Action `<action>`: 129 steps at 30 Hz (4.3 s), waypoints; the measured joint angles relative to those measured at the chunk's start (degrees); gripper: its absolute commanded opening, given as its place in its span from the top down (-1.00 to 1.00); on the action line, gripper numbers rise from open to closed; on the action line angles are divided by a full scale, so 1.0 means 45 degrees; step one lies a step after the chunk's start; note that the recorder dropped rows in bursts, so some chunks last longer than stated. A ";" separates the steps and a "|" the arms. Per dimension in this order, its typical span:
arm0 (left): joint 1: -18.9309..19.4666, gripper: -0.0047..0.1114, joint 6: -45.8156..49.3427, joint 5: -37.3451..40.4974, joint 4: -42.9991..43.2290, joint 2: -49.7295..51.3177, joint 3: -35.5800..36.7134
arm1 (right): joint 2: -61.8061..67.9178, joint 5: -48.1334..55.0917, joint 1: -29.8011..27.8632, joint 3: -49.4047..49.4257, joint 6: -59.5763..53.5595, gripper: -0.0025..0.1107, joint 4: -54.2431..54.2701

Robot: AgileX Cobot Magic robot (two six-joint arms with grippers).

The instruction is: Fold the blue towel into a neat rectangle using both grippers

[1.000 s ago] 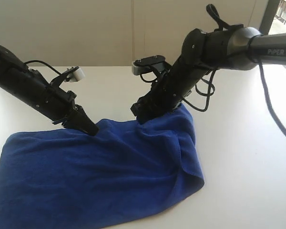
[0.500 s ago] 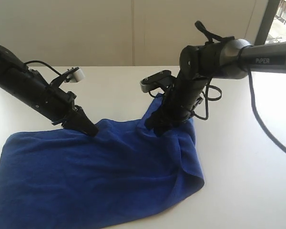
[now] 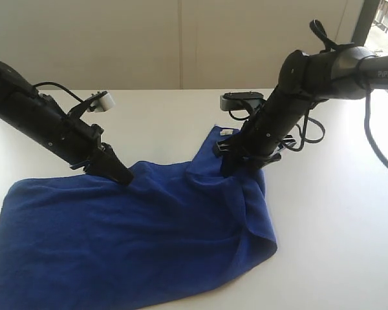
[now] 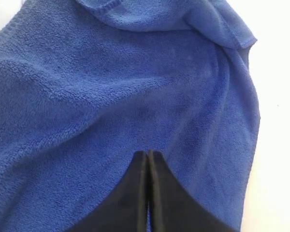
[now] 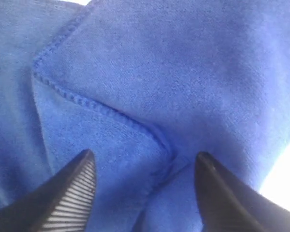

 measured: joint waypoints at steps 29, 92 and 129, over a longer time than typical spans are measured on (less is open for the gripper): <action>0.0000 0.92 0.0000 0.0025 0.0000 0.0000 0.0000 | 0.0170 0.0915 0.0243 0.0000 -0.2529 0.04 0.3055; 0.0000 0.92 0.0177 0.0787 0.0092 0.0000 0.0000 | -0.1794 0.1514 -0.1502 0.0000 -0.0073 0.96 -0.2029; 0.0000 0.92 0.0576 0.0834 0.0127 0.0000 0.0000 | -0.4140 0.1311 -0.4992 0.5237 0.3404 0.04 -0.7287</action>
